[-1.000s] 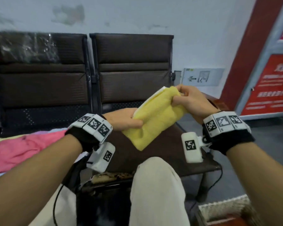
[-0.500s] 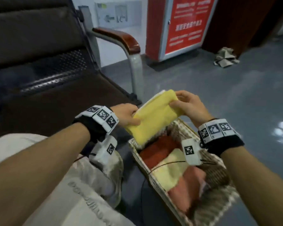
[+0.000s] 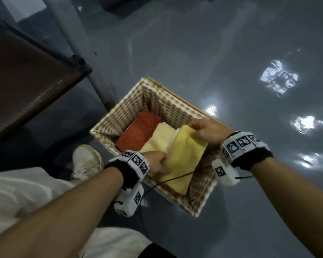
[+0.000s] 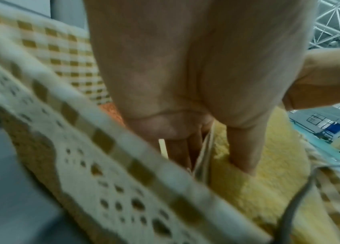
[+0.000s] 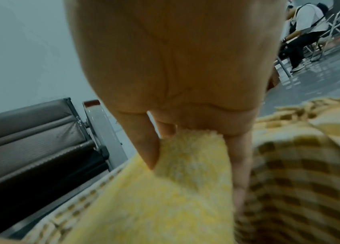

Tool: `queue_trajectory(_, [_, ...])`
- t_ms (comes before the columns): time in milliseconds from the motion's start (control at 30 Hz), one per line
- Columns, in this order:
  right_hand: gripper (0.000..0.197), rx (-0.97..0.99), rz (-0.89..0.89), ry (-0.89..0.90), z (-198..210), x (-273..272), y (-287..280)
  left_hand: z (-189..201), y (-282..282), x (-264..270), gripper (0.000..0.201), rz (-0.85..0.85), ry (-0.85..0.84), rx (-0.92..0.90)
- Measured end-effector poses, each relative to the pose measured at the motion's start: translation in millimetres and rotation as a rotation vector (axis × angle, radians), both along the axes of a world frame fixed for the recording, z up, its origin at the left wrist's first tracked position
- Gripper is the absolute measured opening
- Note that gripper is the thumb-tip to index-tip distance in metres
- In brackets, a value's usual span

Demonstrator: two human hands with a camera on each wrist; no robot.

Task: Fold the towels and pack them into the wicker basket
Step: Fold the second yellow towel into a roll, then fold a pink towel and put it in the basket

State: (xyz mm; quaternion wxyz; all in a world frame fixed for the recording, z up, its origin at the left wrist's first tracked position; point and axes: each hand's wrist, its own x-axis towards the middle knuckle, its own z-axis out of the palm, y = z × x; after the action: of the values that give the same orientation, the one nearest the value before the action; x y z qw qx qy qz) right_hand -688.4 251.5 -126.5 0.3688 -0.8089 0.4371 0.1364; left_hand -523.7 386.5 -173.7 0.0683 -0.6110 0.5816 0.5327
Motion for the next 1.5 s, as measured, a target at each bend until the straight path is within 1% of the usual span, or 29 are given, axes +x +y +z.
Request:
queue_trajectory(67, [0.032, -0.02, 0.055, 0.126, -11.3, 1.6, 3.2, -8.9, 5.5, -8.1, 0.038, -0.018, 0.011, 0.007])
queue_trajectory(133, [0.029, -0.031, 0.088, 0.22, -24.7, 7.9, 7.4, -13.7, 7.5, -10.8, 0.018, 0.005, -0.047, -0.036])
queue_trajectory(167, [0.028, -0.029, 0.094, 0.268, -32.3, 11.1, 9.3, -13.4, 6.9, -9.9, 0.012, 0.041, -0.082, -0.059])
queue_trajectory(200, [0.026, -0.028, 0.093, 0.314, -40.1, 14.0, 10.8, -10.8, 5.9, -7.3, 0.011, 0.08, -0.106, -0.073])
queue_trajectory(267, [0.017, -0.059, 0.085, 0.403, -52.8, 17.1, 12.2, -2.9, 4.1, 2.5, 0.023, 0.15, -0.12, -0.099])
queue_trajectory(300, [0.012, -0.089, 0.085, 0.441, -55.7, 17.9, 11.8, 2.7, 3.7, 9.2, 0.025, 0.18, -0.117, -0.12])
queue_trajectory(367, [0.013, -0.163, 0.09, 0.466, -53.5, 20.0, 9.5, 16.7, 4.9, 24.0, 0.022, 0.266, -0.098, -0.179])
queue_trajectory(433, [0.013, -0.245, 0.11, 0.428, -43.5, 25.5, 6.4, 32.8, 7.6, 39.8, 0.015, 0.392, -0.078, -0.281])
queue_trajectory(500, [0.011, -0.326, 0.13, 0.371, -25.5, 36.6, 6.8, 53.1, 14.5, 54.9, 0.014, 0.52, -0.034, -0.373])
queue_trajectory(567, [0.013, -0.397, 0.132, 0.276, -0.4, 56.6, 9.5, 77.7, 23.9, 70.1, 0.014, 0.621, 0.01, -0.44])
queue_trajectory(700, [0.015, -0.435, 0.182, -0.09, 71.4, 119.8, 19.4, 141.9, 46.6, 109.2, 0.012, 0.719, -0.004, -0.589])
queue_trajectory(767, [0.016, -0.457, 0.251, -0.21, 111.2, 158.1, 30.0, 180.2, 62.2, 136.7, 0.011, 0.752, -0.043, -0.689])
queue_trajectory(867, [0.017, -0.519, 0.367, -0.299, 167.1, 222.4, 51.3, 238.4, 91.0, 184.5, 0.011, 0.832, -0.1, -0.817])
queue_trajectory(933, [0.017, -0.561, 0.448, -0.356, 199.5, 268.6, 71.1, 269.8, 116.6, 218.3, 0.012, 0.958, -0.087, -0.855])
queue_trajectory(1033, [0.017, -0.599, 0.603, -0.414, 233.6, 336.3, 112.0, 297.7, 166.1, 266.7, 0.015, 1.133, -0.121, -0.878])
queue_trajectory(1133, [0.015, -0.603, 0.761, -0.449, 249.4, 397.5, 160.2, 301.0, 226.5, 309.4, 0.017, 1.239, -0.227, -0.856])
queue_trajectory(1267, [0.012, -0.57, 0.981, -0.413, 251.1, 474.0, 227.6, 279.3, 309.0, 354.2, 0.015, 1.347, -0.309, -0.79])
queue_trajectory(1367, [0.014, -0.556, 1.134, -0.336, 237.1, 522.5, 280.6, 253.8, 364.2, 377.4, 0.011, 1.396, -0.365, -0.738])
queue_trajectory(1500, [0.015, -0.489, 1.271, -0.347, 200.5, 568.2, 349.8, 218.2, 433.1, 400.6, 0.01, 1.388, -0.548, -0.57])
